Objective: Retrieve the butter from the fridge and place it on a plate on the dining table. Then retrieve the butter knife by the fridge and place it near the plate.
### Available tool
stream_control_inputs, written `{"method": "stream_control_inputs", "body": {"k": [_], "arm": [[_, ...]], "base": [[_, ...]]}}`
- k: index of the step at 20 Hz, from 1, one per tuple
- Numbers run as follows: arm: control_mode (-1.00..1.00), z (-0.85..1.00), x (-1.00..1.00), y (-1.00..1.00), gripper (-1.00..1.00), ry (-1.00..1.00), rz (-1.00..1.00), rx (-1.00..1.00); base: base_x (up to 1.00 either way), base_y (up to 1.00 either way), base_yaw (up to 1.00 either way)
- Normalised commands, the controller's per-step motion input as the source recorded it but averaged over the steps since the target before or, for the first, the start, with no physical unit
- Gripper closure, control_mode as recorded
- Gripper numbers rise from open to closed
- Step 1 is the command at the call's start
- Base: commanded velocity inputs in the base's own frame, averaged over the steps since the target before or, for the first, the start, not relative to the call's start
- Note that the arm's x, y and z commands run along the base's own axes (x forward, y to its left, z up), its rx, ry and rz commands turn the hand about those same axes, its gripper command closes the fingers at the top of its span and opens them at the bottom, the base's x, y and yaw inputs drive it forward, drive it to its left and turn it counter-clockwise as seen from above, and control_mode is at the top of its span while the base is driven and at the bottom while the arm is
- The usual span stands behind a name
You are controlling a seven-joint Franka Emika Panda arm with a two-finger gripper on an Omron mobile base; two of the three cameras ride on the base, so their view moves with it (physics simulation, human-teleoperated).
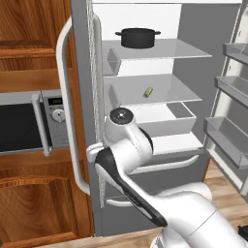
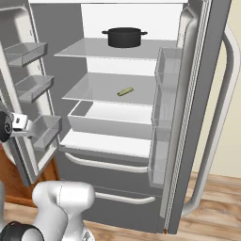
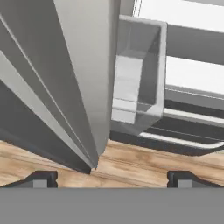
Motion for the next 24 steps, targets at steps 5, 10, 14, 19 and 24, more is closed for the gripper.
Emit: {"method": "stream_control_inputs", "body": {"k": [5, 10, 14, 19, 24], "arm": [[-1.0, 0.38, 0.12, -1.0, -1.0, 0.0, -0.26, 0.04], [-1.0, 0.19, 0.32, -1.0, -1.0, 0.06, -0.13, 0.07], [-1.0, 0.02, 0.52, -1.0, -1.0, 0.06, -0.02, 0.11], [-1.0, 0.07, 0.7, -0.84, -1.0, 0.0, 0.0, 0.04], [-1.0, -0.12, 0.86, -0.26, -1.0, 0.01, 0.01, -0.02]], "base": [[0.0, 0.0, 0.0], [0.0, 0.0, 0.0], [0.0, 0.0, 0.0], [0.0, 0.0, 0.0], [0.0, 0.0, 0.0]]}}
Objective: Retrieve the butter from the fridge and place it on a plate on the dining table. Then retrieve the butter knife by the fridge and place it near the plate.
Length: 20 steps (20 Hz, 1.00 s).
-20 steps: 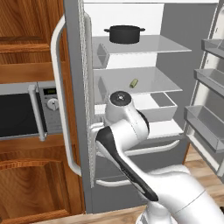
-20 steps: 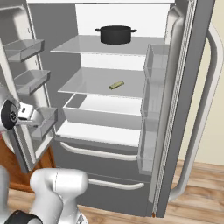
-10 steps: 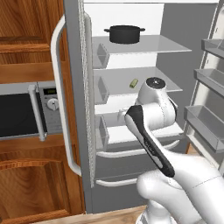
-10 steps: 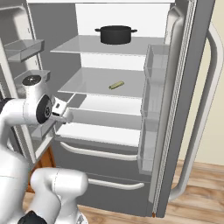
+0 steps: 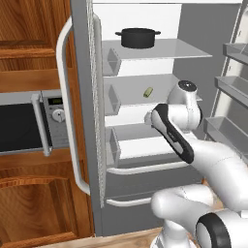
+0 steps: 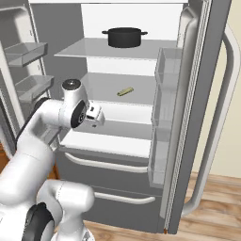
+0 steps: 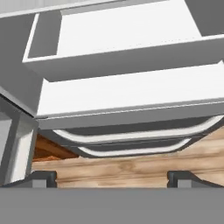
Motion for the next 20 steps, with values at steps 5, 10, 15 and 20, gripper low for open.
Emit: {"method": "stream_control_inputs", "body": {"k": [5, 10, 15, 20], "arm": [[1.0, -0.01, 0.19, -0.01, -1.0, 0.0, 0.0, 0.0], [1.0, 0.0, 0.0, 0.0, -1.0, 0.0, 0.0, 0.0], [1.0, 0.0, 0.0, 0.0, -1.0, 0.0, 0.0, 0.0], [1.0, 0.0, 0.0, 0.0, -1.0, 0.0, 0.0, 0.0]], "base": [[0.63, -0.21, 0.0], [0.58, -0.44, 0.0], [0.49, -0.12, 0.0], [0.54, -0.04, 0.0]]}}
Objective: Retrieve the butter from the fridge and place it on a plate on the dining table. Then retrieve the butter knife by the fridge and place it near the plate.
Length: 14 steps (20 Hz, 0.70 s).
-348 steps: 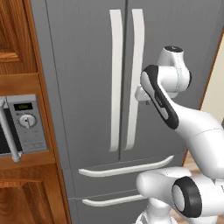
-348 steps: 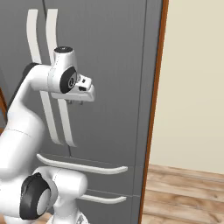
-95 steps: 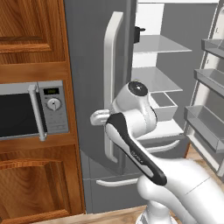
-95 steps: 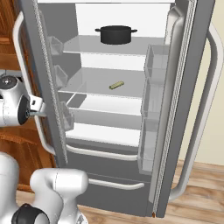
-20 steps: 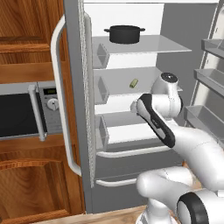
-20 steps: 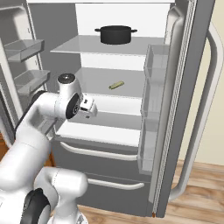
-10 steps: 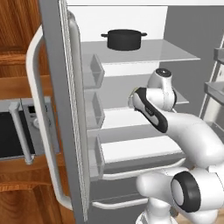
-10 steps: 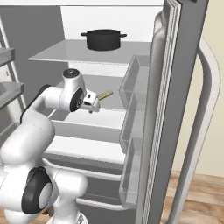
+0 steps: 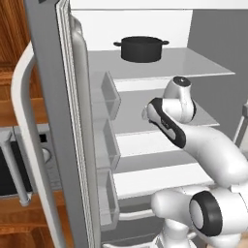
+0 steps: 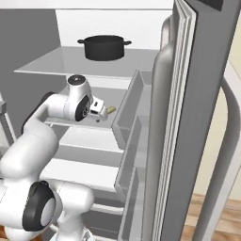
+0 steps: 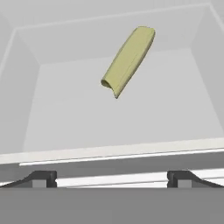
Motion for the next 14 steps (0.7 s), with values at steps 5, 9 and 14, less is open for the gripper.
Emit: {"method": "stream_control_inputs", "body": {"k": [5, 9, 14], "arm": [[-1.0, -0.16, 0.4, -0.08, -1.0, -0.06, 0.0, -0.04], [-1.0, -0.48, 0.52, -0.01, -1.0, -0.19, 0.0, -0.11], [-1.0, -0.22, 0.57, 0.0, -1.0, -0.11, -0.03, -0.03]], "base": [[0.22, -0.06, 0.0], [0.0, 0.0, 0.0], [0.0, 0.0, 0.0]]}}
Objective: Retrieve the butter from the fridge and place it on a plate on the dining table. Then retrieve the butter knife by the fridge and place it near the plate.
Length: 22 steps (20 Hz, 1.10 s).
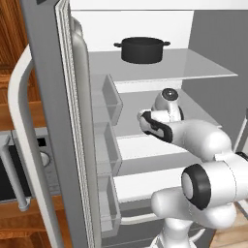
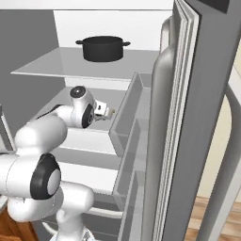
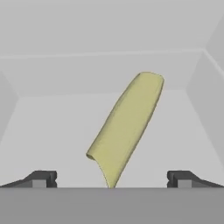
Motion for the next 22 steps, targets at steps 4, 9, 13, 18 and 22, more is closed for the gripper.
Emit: {"method": "stream_control_inputs", "body": {"k": [4, 9, 13, 18, 22], "arm": [[-1.0, -0.06, 0.8, 0.0, -1.0, 0.0, -0.12, 0.0], [-1.0, -0.04, 0.7, 0.0, -1.0, 0.0, -0.15, 0.0], [-1.0, -0.29, 0.17, 0.0, 1.0, 0.08, -0.1, 0.0], [-1.0, 0.0, -0.24, -0.04, 1.0, -0.04, -0.04, 0.0], [-1.0, 0.37, -0.95, -0.13, 1.0, -0.02, 0.0, 0.07]], "base": [[0.0, 0.0, 0.0], [0.0, 0.0, 0.0], [0.0, 0.0, 0.0], [0.0, 0.0, 0.0], [0.0, 0.0, 0.0]]}}
